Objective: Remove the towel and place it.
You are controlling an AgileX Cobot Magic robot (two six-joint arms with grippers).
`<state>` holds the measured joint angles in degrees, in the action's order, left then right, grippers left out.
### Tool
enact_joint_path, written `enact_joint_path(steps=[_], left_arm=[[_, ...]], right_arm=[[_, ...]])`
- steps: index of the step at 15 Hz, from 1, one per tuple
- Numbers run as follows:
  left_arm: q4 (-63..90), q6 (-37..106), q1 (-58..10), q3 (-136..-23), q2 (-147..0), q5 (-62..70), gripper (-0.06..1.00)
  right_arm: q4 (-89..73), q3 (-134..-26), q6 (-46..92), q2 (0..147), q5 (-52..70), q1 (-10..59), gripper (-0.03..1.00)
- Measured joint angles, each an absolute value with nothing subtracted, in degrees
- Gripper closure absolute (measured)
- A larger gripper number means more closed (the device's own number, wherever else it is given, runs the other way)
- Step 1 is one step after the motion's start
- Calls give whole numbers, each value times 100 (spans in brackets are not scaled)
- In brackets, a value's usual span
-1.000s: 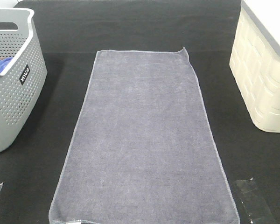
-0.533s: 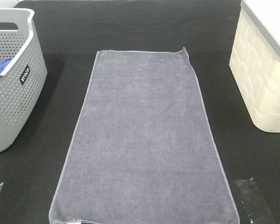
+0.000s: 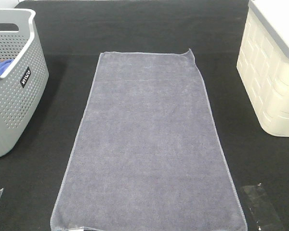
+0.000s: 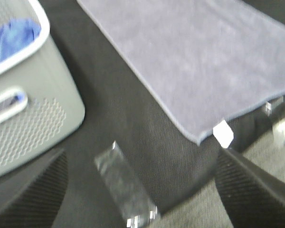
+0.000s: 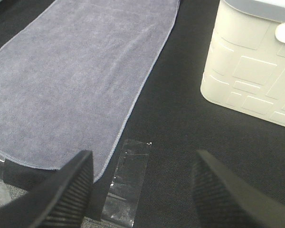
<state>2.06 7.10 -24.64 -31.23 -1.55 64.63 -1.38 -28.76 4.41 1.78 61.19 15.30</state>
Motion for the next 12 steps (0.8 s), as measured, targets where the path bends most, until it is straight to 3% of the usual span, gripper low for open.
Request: enact_joint_path(steps=[12], left_arm=[[470, 1140, -2464, -2934, -155, 6045, 14]], right_arm=[[-138, -2876, 435, 178, 6113, 1530, 39]])
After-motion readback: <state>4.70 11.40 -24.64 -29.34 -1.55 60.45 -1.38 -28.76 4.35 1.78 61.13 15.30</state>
